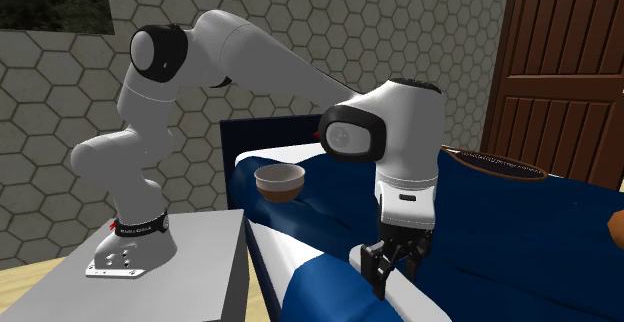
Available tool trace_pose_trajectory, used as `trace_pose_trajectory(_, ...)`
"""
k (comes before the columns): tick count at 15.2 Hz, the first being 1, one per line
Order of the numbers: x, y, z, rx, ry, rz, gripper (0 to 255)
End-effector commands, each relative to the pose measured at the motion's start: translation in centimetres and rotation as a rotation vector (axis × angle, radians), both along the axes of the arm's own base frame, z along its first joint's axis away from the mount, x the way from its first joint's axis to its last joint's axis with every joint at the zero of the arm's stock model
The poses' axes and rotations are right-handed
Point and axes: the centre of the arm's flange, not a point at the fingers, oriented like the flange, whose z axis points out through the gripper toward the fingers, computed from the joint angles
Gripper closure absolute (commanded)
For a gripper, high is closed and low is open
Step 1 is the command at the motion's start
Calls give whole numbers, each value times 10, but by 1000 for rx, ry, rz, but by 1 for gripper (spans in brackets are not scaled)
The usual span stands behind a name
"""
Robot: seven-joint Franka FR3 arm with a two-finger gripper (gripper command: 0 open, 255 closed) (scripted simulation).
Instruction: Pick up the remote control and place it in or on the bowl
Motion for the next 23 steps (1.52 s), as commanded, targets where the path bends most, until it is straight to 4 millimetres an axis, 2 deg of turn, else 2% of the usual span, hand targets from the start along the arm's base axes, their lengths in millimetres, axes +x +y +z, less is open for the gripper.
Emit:
trace_pose_trajectory(1,0,0,0,0,0,0,255)
trace_pose_trajectory(6,0,0,0,0,0,0,255)
trace_pose_trajectory(23,0,0,90,0,0,0,255)
